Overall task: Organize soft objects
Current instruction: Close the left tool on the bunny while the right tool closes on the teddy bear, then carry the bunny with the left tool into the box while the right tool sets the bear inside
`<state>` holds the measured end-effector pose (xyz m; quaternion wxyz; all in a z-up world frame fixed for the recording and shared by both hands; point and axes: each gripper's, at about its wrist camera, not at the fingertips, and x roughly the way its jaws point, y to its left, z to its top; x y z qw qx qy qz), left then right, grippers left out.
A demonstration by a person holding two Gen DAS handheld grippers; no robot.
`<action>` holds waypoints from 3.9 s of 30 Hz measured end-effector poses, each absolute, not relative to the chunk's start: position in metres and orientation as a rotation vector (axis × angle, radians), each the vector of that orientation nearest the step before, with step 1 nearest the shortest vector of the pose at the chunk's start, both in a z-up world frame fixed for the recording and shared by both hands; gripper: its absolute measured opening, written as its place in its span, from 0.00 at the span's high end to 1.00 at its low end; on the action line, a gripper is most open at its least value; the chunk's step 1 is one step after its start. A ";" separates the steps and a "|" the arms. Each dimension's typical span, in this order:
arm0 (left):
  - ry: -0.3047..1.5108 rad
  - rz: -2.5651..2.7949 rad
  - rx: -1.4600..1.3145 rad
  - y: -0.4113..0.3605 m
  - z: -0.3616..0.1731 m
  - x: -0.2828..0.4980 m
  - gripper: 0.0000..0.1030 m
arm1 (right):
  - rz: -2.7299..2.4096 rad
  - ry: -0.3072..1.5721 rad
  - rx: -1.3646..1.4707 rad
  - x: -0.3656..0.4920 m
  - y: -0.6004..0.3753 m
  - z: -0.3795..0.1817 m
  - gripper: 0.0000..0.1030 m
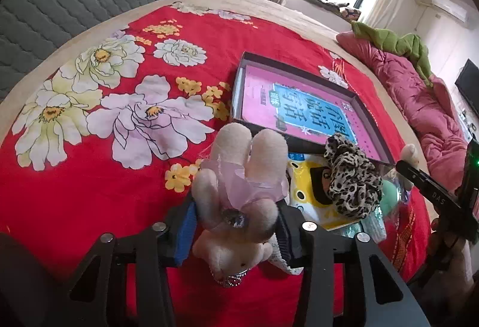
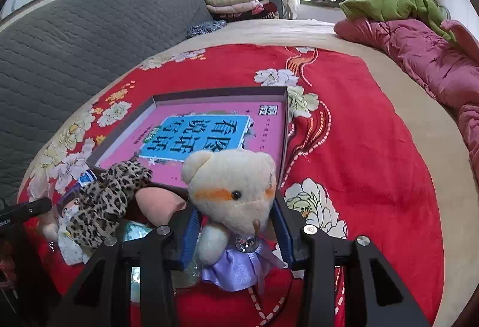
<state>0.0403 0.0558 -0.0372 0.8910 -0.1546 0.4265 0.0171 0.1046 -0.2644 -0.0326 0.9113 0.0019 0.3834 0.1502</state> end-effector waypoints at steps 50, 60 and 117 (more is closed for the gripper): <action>0.728 -0.042 -0.319 0.038 -0.004 0.164 0.57 | 0.299 0.659 0.111 0.158 -0.257 -0.013 0.57; 0.773 -0.082 -0.257 0.023 -0.022 0.189 0.57 | 0.278 0.672 0.002 0.164 -0.243 -0.026 0.57; 0.956 -0.094 -0.172 0.005 -0.060 0.228 0.37 | 0.162 0.733 -0.107 0.182 -0.249 -0.041 0.38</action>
